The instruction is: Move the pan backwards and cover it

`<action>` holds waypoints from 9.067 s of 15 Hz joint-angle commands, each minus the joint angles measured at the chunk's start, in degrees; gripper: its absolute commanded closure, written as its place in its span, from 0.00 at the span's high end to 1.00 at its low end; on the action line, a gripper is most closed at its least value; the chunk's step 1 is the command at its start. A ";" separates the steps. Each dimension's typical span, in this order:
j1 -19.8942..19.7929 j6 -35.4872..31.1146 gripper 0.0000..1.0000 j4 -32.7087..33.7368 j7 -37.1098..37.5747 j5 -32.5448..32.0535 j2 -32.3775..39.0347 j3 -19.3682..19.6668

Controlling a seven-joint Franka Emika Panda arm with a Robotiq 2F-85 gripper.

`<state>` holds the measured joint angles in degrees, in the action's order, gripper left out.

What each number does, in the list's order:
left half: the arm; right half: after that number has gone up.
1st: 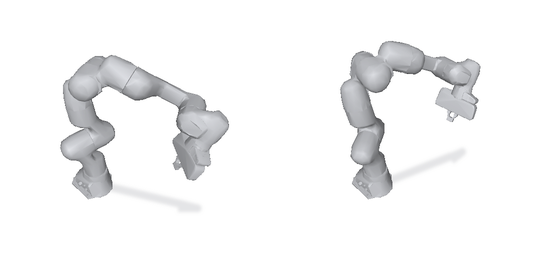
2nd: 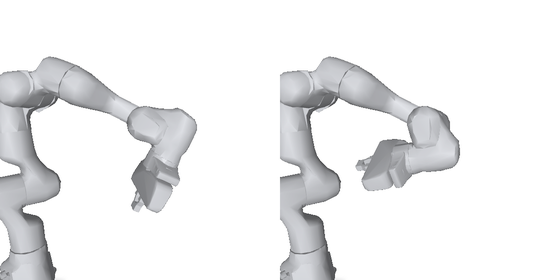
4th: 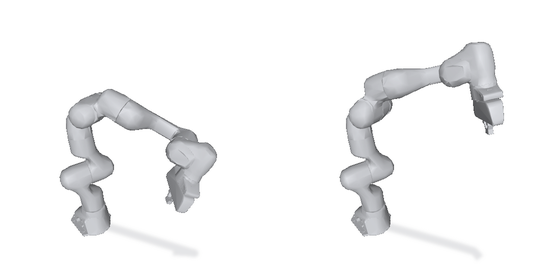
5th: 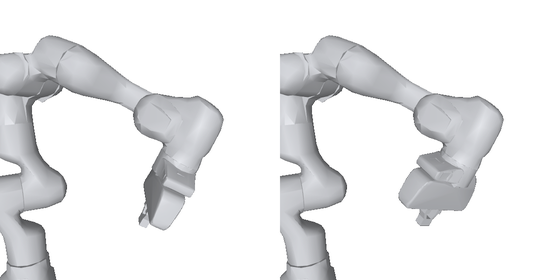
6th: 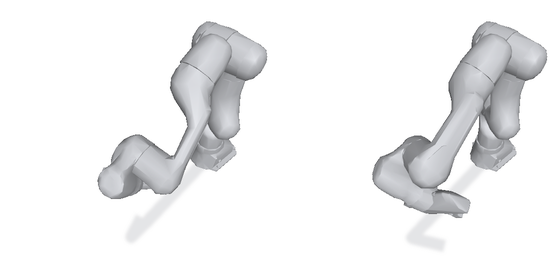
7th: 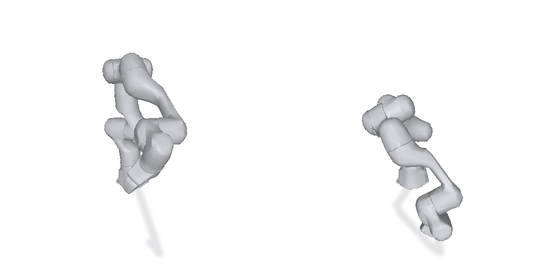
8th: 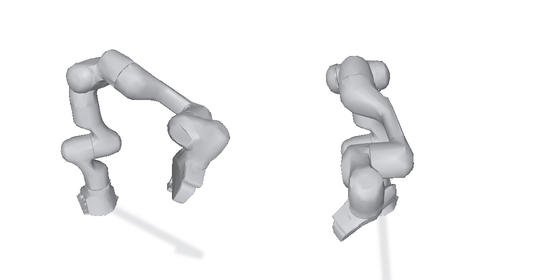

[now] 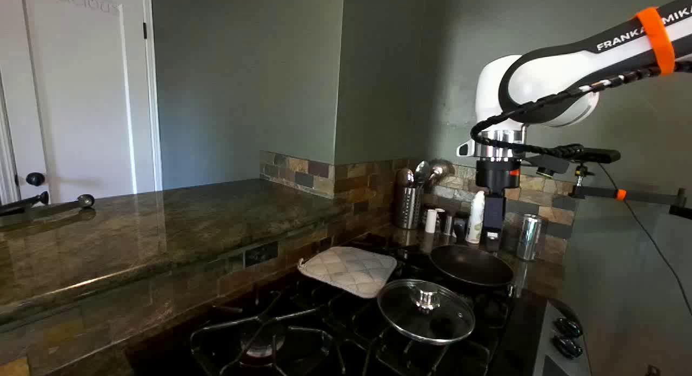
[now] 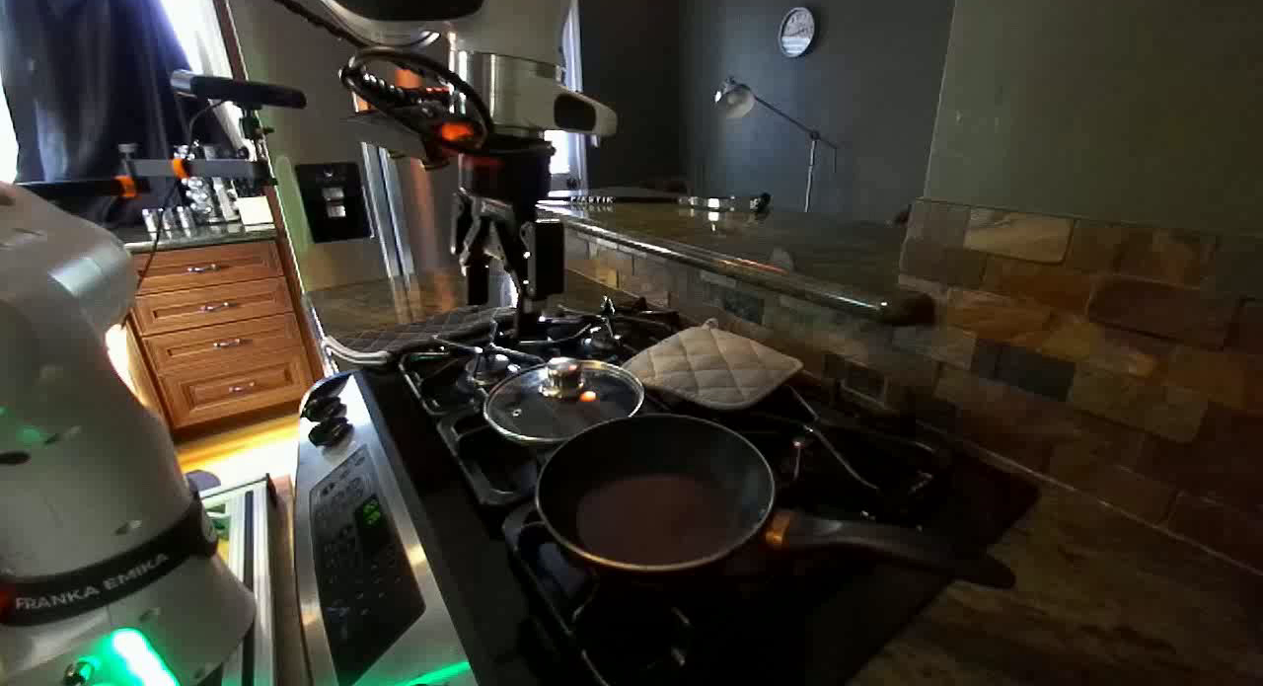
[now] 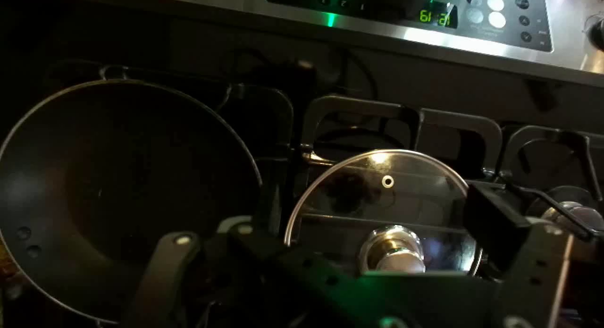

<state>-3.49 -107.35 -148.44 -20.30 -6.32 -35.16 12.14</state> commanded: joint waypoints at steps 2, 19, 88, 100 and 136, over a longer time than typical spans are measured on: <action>-0.32 0.08 1.00 0.07 -0.15 0.19 0.05 -0.31; -14.27 -18.01 1.00 17.35 26.72 0.67 28.38 5.15; -12.46 -20.22 0.23 44.30 75.47 12.76 57.77 6.12; -12.47 -21.04 0.23 54.45 81.34 14.06 65.03 5.35; -5.88 -20.42 1.00 51.80 79.43 3.54 56.73 6.01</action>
<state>-12.03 -126.71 -89.24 59.94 0.90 29.17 17.62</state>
